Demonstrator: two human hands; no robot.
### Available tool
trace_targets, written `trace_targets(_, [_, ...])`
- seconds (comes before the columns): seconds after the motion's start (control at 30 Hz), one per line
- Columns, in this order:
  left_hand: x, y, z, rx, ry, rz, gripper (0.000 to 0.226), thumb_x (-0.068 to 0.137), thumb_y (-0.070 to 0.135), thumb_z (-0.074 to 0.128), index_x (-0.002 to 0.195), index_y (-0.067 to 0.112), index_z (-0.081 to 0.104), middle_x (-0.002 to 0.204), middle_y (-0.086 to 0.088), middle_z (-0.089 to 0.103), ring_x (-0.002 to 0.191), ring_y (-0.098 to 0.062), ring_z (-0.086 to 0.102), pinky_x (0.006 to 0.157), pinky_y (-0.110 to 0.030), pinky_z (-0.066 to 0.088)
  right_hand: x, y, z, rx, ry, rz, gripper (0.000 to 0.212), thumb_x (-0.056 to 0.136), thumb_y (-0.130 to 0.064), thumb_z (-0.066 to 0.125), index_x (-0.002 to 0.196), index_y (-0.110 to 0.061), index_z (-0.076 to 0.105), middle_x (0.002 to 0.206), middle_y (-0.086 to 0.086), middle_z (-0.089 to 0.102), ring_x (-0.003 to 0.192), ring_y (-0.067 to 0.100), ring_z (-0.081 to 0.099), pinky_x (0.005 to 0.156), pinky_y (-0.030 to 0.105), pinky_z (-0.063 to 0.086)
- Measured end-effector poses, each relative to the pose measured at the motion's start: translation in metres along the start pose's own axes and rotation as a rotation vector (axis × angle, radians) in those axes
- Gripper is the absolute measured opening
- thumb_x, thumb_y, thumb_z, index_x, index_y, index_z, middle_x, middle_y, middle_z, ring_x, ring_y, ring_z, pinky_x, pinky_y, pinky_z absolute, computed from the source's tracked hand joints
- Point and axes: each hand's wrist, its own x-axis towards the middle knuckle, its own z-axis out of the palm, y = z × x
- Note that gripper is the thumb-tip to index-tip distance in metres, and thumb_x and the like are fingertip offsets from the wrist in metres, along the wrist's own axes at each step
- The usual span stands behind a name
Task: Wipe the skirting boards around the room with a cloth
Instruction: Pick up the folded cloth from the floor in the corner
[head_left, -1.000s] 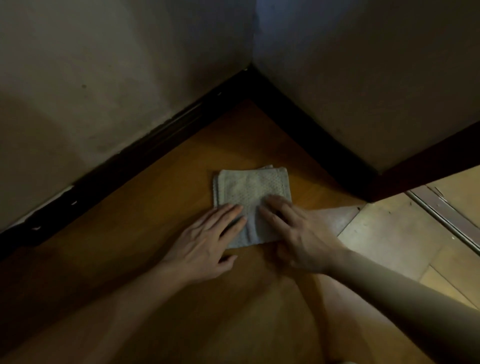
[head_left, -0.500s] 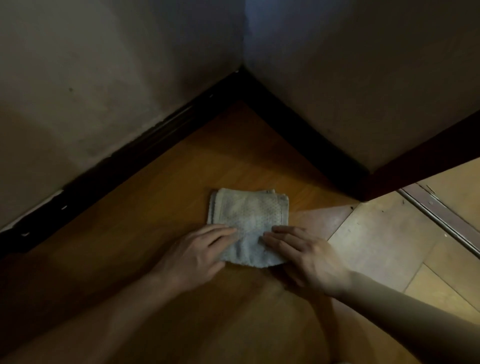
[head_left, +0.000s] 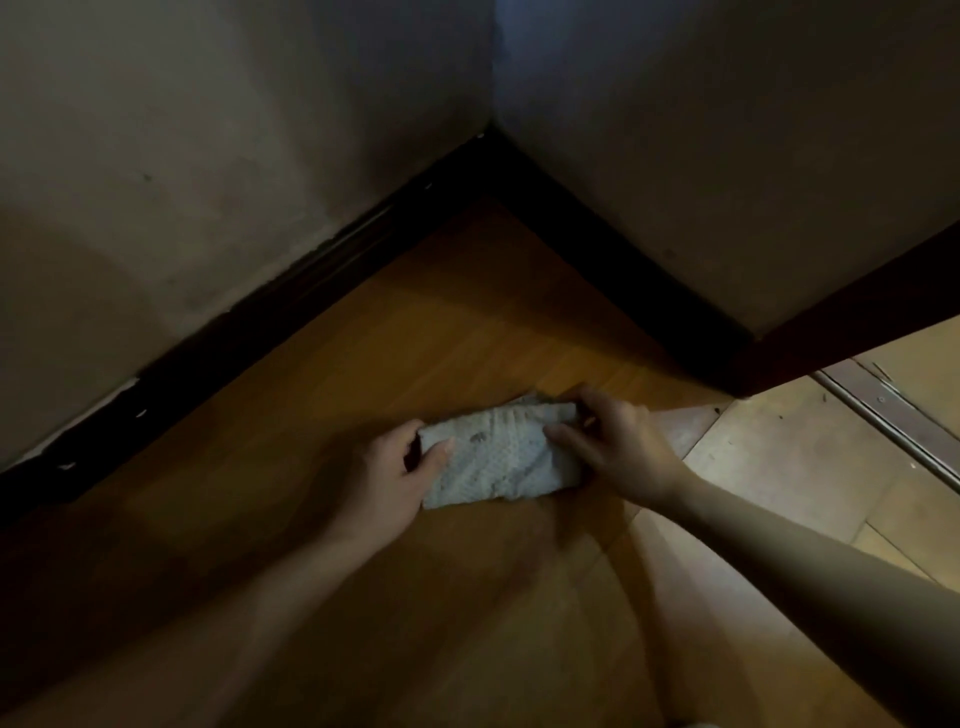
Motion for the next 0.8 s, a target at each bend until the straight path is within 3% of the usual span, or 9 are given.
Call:
trace_targets(0.1, [0.010,0.001,-0.001,0.042,0.053,-0.089,0.027,0.094,0.031,0.069,0.088,0.006,0.062,0.084,-0.013,0.069,0.079,-0.031,0.068,0.070,-0.050,0.055,0.017,0.000,0.003,-0.085,-0.048,0.107,0.030,0.093,-0.045,0.057,0.113,-0.024,0.053,0.092,-0.008,0.061,0.078,0.008,0.064,0.062,0.034,0.058])
trace_targets(0.17, [0.012,0.000,0.000,0.168,0.091,-0.062,0.025,0.091,0.033,0.072,0.089,0.011,0.059,0.084,-0.006,0.066,0.076,-0.023,0.064,0.065,-0.040,0.051,0.026,-0.003,0.005,-0.179,-0.035,0.167,0.033,0.091,-0.050,0.060,0.113,-0.029,0.050,0.091,-0.009,0.058,0.078,0.011,0.062,0.059,0.033,0.056])
trace_targets(0.23, [0.010,0.001,-0.002,0.345,0.115,0.062,0.025,0.089,0.032,0.074,0.107,0.021,0.059,0.106,0.003,0.057,0.093,-0.012,0.056,0.077,-0.026,0.048,0.034,-0.006,0.006,-0.352,0.040,0.191,0.040,0.085,-0.055,0.064,0.112,-0.031,0.047,0.095,-0.010,0.051,0.076,0.014,0.058,0.053,0.031,0.051])
trace_targets(0.37, [0.011,0.002,-0.012,0.570,-0.162,0.372,0.048,0.094,0.023,0.068,0.140,0.028,0.057,0.150,0.003,0.037,0.131,-0.016,0.041,0.104,-0.031,0.041,0.048,-0.020,0.004,-0.680,0.131,0.060,0.032,0.090,-0.044,0.063,0.110,-0.027,0.044,0.093,-0.004,0.051,0.061,0.014,0.046,0.041,0.024,0.028])
trace_targets(0.47, [0.005,0.002,-0.009,0.632,-0.335,0.502,0.044,0.096,0.023,0.064,0.140,0.021,0.058,0.145,-0.002,0.046,0.122,-0.021,0.053,0.096,-0.032,0.049,0.048,-0.028,0.003,-0.749,0.067,-0.070,0.019,0.097,-0.029,0.055,0.115,-0.024,0.050,0.102,0.000,0.059,0.067,0.021,0.056,0.041,0.026,0.026])
trace_targets(0.57, [-0.007,-0.001,0.001,0.722,-0.393,0.601,0.048,0.096,0.036,0.058,0.141,0.022,0.054,0.131,-0.002,0.050,0.113,-0.019,0.052,0.092,-0.037,0.051,0.027,-0.028,0.004,-0.697,0.021,-0.229,0.023,0.097,-0.021,0.056,0.119,-0.016,0.055,0.112,0.007,0.058,0.090,0.026,0.061,0.056,0.033,0.048])
trace_targets(0.63, [-0.013,-0.004,0.003,0.781,-0.378,0.633,0.049,0.095,0.046,0.047,0.140,0.027,0.052,0.136,0.001,0.045,0.122,-0.017,0.045,0.099,-0.040,0.049,0.001,-0.019,0.008,-0.659,0.027,-0.341,0.029,0.095,-0.021,0.059,0.123,-0.012,0.058,0.122,0.011,0.058,0.104,0.027,0.060,0.070,0.033,0.055])
trace_targets(0.73, [-0.012,-0.009,0.003,0.848,-0.377,0.711,0.047,0.094,0.047,0.049,0.138,0.031,0.049,0.163,0.005,0.021,0.150,-0.014,0.020,0.118,-0.043,0.030,-0.038,0.001,0.020,-0.583,0.017,-0.448,0.041,0.098,-0.024,0.055,0.138,-0.012,0.053,0.138,0.009,0.053,0.131,0.026,0.048,0.096,0.034,0.051])
trace_targets(0.8, [-0.007,-0.011,0.004,0.854,-0.416,0.738,0.054,0.095,0.044,0.056,0.145,0.028,0.042,0.168,0.007,0.008,0.154,-0.009,0.002,0.123,-0.035,0.012,-0.053,0.011,0.027,-0.545,-0.026,-0.430,0.052,0.098,-0.025,0.056,0.147,-0.014,0.041,0.149,0.008,0.044,0.143,0.023,0.034,0.102,0.038,0.049])
